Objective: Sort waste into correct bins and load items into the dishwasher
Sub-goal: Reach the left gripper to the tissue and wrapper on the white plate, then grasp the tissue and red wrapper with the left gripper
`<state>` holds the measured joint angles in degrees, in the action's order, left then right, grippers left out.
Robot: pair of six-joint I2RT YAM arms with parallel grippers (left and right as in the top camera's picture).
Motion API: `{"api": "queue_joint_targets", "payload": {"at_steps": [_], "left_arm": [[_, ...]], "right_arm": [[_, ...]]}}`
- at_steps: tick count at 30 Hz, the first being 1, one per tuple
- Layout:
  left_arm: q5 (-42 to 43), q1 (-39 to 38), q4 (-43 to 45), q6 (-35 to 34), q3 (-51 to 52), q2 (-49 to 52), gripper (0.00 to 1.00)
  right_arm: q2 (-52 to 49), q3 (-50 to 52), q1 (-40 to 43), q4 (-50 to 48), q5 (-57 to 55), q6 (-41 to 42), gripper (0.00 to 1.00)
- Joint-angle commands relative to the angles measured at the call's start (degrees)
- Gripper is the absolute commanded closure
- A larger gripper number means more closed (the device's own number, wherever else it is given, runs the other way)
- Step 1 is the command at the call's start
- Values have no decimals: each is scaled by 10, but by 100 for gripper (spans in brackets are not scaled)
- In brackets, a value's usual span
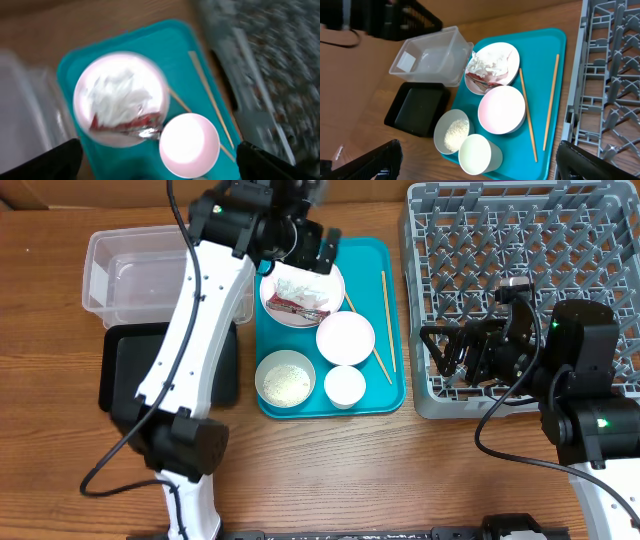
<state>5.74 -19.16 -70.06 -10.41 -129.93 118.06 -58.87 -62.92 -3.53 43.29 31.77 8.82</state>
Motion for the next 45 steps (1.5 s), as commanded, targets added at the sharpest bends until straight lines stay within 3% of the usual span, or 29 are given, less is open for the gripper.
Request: {"api": "queue_joint_targets", "payload": {"at_steps": [1, 8, 20, 24, 25, 33, 35, 36, 45], "left_arm": [[-107, -4, -11, -215, -13, 43, 4], [-98, -4, -11, -363, -13, 138, 4], [-52, -4, 20, -376, -13, 251, 5], [-53, -4, 19, -376, -13, 268, 11], [-53, -4, 19, -376, -13, 271, 14], [-60, -4, 21, -361, -13, 278, 67], [-61, -4, 25, -348, -13, 278, 90], [-61, -4, 25, -344, -13, 278, 96], [-59, -3, 1, -251, -48, 266, 96]], "right_arm": [[3, -16, -5, 0, 9, 0, 0], [3, -16, -5, 13, 9, 0, 0], [2, -15, -5, 23, 4, 0, 0], [2, -16, -5, 23, 3, 0, 0], [2, -16, -5, 23, 3, 0, 0], [2, -16, -5, 25, 3, 0, 0], [2, -16, -5, 26, 3, 0, 0], [2, -16, -5, 26, 3, 0, 0], [2, -16, -5, 32, 3, 0, 0]]}}
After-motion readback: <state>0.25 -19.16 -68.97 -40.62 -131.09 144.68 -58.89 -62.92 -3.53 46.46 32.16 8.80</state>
